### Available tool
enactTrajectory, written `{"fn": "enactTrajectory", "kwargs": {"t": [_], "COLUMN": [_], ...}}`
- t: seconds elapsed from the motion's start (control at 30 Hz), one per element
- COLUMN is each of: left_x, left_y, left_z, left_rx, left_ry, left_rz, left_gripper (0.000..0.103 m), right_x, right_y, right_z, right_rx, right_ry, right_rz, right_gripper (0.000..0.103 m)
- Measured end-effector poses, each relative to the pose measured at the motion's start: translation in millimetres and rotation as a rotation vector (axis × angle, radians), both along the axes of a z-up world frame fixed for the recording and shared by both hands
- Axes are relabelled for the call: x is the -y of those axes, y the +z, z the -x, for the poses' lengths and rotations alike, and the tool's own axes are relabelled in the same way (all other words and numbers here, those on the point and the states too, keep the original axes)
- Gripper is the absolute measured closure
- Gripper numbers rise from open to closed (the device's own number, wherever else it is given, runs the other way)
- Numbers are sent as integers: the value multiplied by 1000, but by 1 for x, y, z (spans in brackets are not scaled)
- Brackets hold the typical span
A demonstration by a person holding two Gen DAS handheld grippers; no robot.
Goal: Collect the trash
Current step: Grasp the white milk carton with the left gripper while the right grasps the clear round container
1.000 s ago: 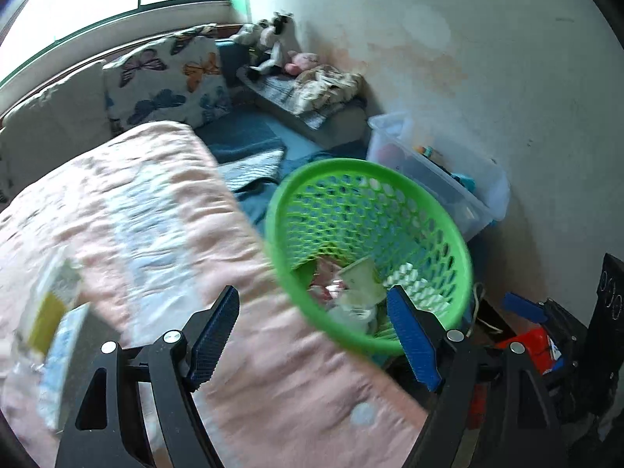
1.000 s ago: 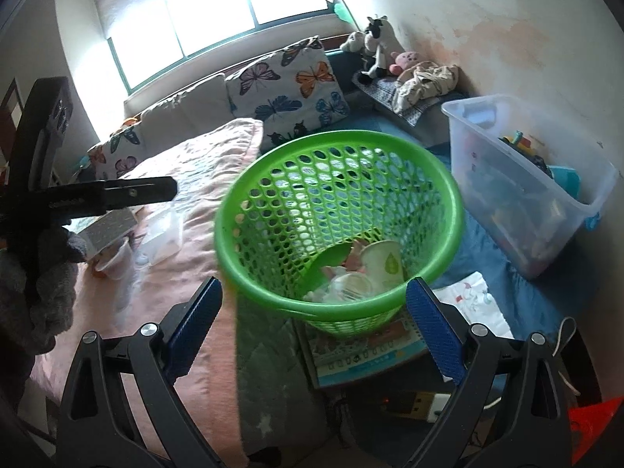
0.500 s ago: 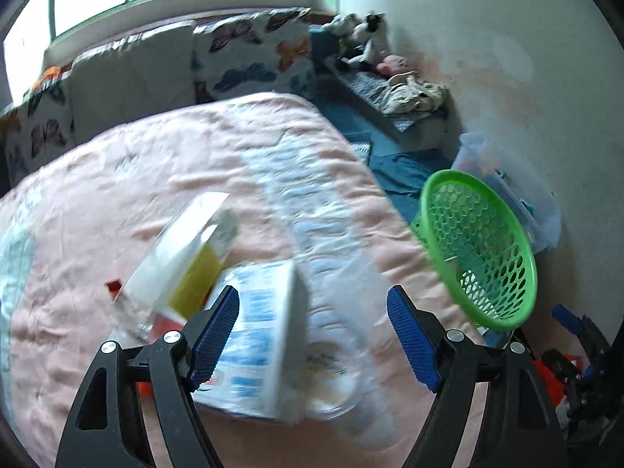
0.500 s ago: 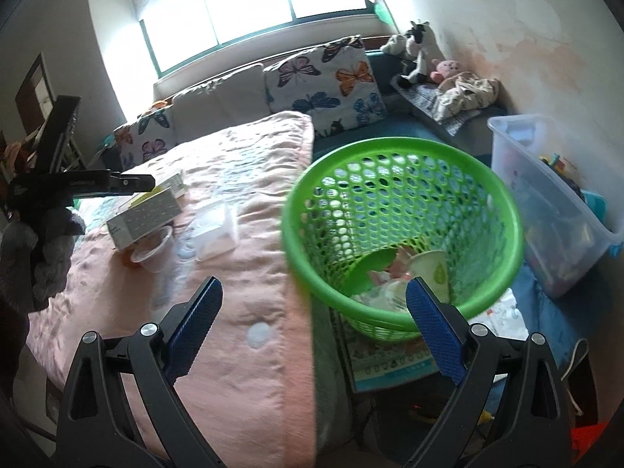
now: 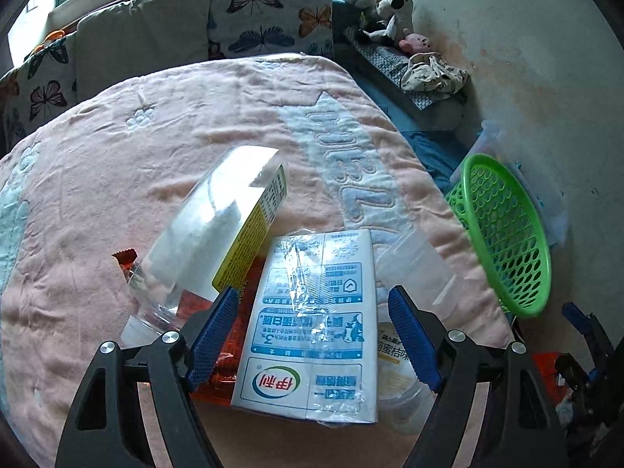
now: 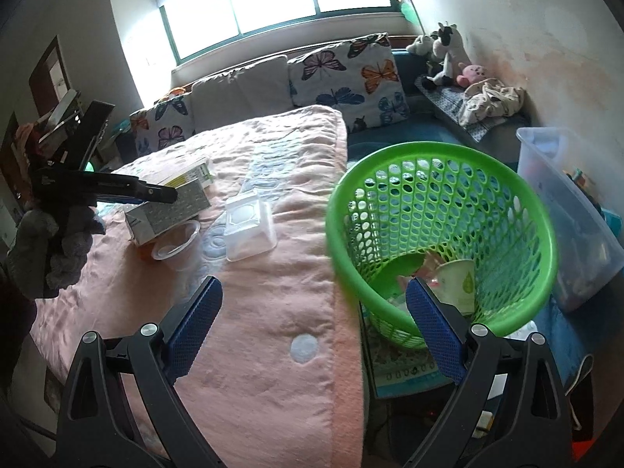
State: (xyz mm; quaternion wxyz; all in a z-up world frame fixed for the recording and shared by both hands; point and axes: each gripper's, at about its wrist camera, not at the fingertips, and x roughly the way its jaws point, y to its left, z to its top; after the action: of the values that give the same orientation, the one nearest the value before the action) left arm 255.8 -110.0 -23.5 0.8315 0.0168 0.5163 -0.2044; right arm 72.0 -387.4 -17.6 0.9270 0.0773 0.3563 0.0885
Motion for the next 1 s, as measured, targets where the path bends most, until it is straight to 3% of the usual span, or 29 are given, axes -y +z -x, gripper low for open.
{"fn": "enactTrajectory", "kwargs": {"t": [0.33,0.5,0.63,1.0], "left_x": [6,9,8,-3], "left_y": [-7,-6,-3,32], "left_z": [-1,3,8,39], "left_rx": [6,38,60,144], "left_ry": [-20,-30,-34,-36], "left_rz": [-6,-14,-3,92], "left_gripper": [27,37,38,38], "right_x": [-11,-18,-26,-65], "right_y": [-3,-4,-5,-8], "right_z": [-7,-11,-13,-27], "right_rx": [-12,-18,-22,-30], "right_ry": [32,46,65,161], "right_rz": [13,16,21,41], "right_gripper": [9,9,9,9]}}
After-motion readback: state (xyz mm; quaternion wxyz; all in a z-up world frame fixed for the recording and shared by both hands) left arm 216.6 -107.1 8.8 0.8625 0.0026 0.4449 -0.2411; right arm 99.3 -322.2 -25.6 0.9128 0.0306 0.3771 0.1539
